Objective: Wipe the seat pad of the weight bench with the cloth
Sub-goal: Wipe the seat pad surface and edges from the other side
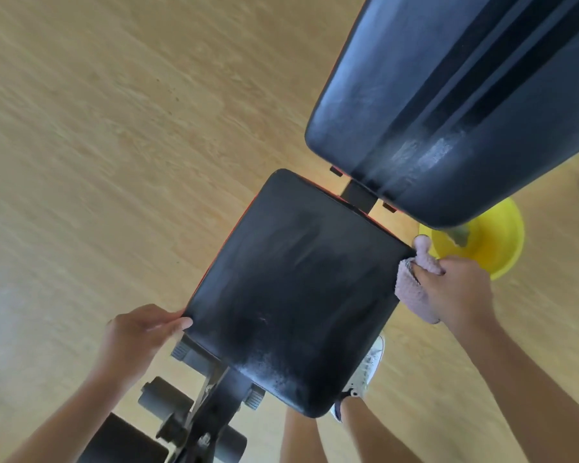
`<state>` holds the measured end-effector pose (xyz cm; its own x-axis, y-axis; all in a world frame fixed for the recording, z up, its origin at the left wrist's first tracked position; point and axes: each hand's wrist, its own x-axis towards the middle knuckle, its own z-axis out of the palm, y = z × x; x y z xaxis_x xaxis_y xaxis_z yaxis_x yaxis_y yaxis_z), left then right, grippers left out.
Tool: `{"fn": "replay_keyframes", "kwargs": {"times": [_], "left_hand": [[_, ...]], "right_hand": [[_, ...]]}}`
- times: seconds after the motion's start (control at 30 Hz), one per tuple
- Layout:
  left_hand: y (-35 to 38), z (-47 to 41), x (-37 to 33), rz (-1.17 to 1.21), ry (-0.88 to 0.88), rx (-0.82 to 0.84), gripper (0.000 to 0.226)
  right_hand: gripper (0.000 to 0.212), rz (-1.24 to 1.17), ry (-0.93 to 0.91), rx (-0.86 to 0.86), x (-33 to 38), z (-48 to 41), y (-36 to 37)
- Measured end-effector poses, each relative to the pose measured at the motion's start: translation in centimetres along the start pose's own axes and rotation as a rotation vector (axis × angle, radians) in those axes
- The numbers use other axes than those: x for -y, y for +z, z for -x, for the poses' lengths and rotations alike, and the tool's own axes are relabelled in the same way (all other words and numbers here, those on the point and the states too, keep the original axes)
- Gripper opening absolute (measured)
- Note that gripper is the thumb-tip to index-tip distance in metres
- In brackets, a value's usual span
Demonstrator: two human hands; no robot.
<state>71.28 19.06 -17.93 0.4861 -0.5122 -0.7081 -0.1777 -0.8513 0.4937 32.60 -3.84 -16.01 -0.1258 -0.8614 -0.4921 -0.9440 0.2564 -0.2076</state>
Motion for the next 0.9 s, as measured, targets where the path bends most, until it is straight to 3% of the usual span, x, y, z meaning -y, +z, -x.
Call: {"fn": "replay_keyframes", "kwargs": {"times": [0.13, 0.23, 0.27, 0.33, 0.4, 0.47, 0.53, 0.63, 0.77, 0.83, 0.9], "left_hand": [[-0.2, -0.2, 0.1, -0.068, 0.021, 0.013, 0.008], [-0.4, 0.0, 0.1, -0.071, 0.022, 0.003, 0.01], [-0.4, -0.1, 0.2, -0.085, 0.032, 0.002, 0.013], [-0.3, 0.1, -0.1, -0.104, 0.032, 0.004, 0.012], [-0.2, 0.2, -0.1, -0.101, 0.001, -0.007, 0.004], [0.0, 0.1, 0.3, -0.097, -0.023, -0.018, 0.006], [-0.1, -0.1, 0.2, -0.099, -0.043, -0.018, 0.009], [0.0, -0.2, 0.3, -0.078, -0.048, -0.018, 0.013], [0.3, 0.1, 0.1, 0.009, -0.096, -0.021, 0.013], [0.4, 0.1, -0.1, 0.004, -0.119, -0.036, 0.013], [0.4, 0.2, -0.5, -0.016, -0.113, -0.039, 0.016]], "right_hand": [[0.057, -0.111, -0.06, -0.132, 0.6, -0.3, 0.8], [0.029, -0.183, -0.103, -0.139, 2.8, -2.4, 0.6], [0.028, -0.207, -0.079, -0.153, 3.4, -2.6, 0.5], [0.032, -0.303, 0.051, -0.149, 3.0, -1.4, 1.0], [0.037, -0.383, 0.295, -0.088, 2.2, 3.0, 2.8], [0.045, -0.561, 0.57, 0.115, 1.8, 8.9, 5.4], [0.048, -0.728, 0.681, 0.283, 2.3, 14.0, 8.2], [0.062, -0.609, 0.609, 0.33, 1.8, 17.8, 10.5], [0.033, -0.53, 0.608, 0.213, 1.5, 12.9, 7.0], [0.039, -0.568, 0.645, 0.088, 1.5, 10.4, 5.8], [0.05, -0.591, 0.706, 0.118, 1.9, 12.1, 6.4]]}}
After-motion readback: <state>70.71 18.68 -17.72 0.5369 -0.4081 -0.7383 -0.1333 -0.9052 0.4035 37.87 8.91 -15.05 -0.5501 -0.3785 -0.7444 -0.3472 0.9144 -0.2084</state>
